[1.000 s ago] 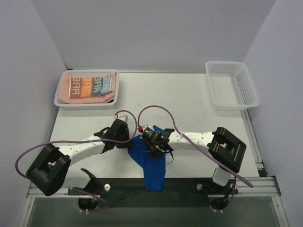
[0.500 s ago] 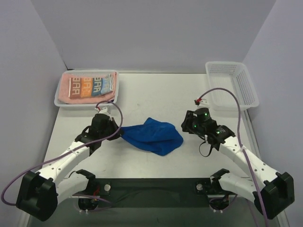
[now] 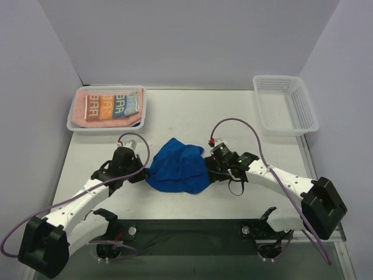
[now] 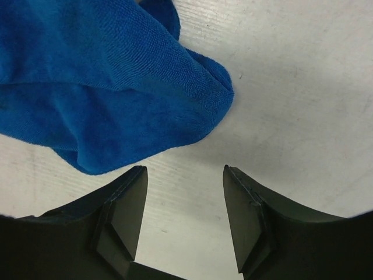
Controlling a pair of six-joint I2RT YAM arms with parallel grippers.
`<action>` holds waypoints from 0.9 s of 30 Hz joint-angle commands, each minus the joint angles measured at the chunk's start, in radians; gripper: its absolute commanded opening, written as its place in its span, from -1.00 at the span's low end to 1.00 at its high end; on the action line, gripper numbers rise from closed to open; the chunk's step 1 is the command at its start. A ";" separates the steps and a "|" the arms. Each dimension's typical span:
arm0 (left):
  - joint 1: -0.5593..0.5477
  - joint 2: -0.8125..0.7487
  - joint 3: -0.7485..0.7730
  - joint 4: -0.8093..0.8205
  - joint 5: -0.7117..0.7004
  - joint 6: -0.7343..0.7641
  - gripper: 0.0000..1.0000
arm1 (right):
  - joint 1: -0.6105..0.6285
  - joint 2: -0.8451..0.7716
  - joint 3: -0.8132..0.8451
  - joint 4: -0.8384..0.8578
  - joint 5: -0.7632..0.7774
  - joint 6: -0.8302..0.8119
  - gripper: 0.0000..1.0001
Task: Fold and stack the towels
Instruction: Flatten out the crumpled towel
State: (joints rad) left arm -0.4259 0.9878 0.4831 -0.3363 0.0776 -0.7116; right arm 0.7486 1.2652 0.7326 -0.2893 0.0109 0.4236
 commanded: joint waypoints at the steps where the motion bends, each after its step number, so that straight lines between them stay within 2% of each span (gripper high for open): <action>1: -0.010 -0.084 -0.001 -0.078 0.053 -0.041 -1.00 | 0.009 0.057 0.068 -0.014 0.009 -0.008 0.09; 4: -0.016 -0.175 -0.005 -0.180 0.057 -0.074 -0.87 | 0.015 0.089 0.122 -0.010 -0.005 -0.028 0.09; 7: -0.017 -0.273 0.043 -0.276 0.015 -0.069 -0.40 | 0.014 0.121 0.188 -0.010 -0.028 -0.062 0.09; 8: -0.016 -0.284 0.079 -0.311 0.005 -0.054 -0.04 | 0.014 0.138 0.220 -0.010 -0.035 -0.077 0.09; 10: -0.016 -0.279 0.116 -0.334 -0.010 -0.029 0.29 | 0.015 0.164 0.251 -0.008 -0.061 -0.094 0.08; 11: -0.016 -0.270 0.132 -0.342 -0.016 0.003 0.55 | 0.017 0.193 0.264 -0.011 -0.074 -0.104 0.08; 13: -0.016 -0.233 0.179 -0.343 -0.064 0.038 0.67 | 0.024 0.226 0.297 -0.010 -0.112 -0.112 0.06; 16: -0.016 -0.152 0.233 -0.311 -0.122 0.121 0.67 | 0.055 0.289 0.314 -0.011 -0.153 -0.137 0.03; 20: -0.017 0.001 0.282 -0.201 -0.108 0.179 0.54 | 0.101 0.359 0.288 -0.011 -0.187 -0.134 -0.03; 27: -0.022 0.282 0.367 -0.049 -0.105 0.218 0.40 | 0.199 0.326 0.157 -0.014 -0.238 -0.106 -0.10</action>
State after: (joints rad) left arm -0.4400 1.1942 0.7734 -0.5087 -0.0063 -0.5480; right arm 0.9199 1.6337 0.9352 -0.2619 -0.1818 0.3103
